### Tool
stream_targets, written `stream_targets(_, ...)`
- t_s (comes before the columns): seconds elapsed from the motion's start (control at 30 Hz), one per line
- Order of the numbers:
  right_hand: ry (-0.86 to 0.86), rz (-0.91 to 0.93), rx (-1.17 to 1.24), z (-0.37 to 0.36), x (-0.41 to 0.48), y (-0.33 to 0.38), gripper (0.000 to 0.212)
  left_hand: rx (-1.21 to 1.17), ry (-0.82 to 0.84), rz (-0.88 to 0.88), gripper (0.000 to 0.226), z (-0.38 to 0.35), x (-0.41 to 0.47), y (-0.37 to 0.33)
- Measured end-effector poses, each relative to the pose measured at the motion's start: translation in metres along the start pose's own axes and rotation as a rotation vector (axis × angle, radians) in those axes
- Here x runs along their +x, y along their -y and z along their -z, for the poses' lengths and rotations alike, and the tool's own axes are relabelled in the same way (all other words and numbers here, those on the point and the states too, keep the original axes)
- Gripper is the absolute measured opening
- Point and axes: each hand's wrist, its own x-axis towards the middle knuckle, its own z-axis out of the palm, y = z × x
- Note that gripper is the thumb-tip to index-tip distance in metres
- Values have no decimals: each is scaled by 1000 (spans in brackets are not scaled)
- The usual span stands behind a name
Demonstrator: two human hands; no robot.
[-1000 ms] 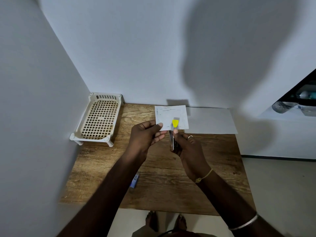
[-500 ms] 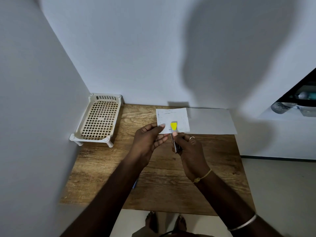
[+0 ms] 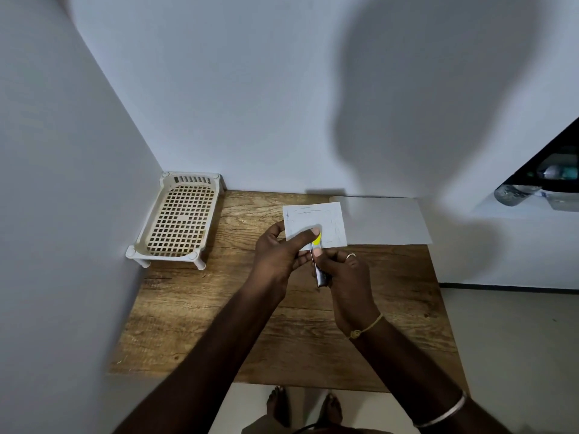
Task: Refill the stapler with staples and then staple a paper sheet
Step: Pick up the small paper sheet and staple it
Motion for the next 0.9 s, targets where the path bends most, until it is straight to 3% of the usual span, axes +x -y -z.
stream_targets(0.5, -43, 36, -50, 3, -1, -2, 13, 5, 6, -53, 53, -1, 3, 9)
stream_targets(0.7, -69, 17, -15, 3, 1, 1, 14, 18, 100, 4, 34, -2, -1, 3)
stream_targets(0.9, -43, 3, -25, 3, -4, 2, 20, 24, 13, 17, 21, 1, 0, 4)
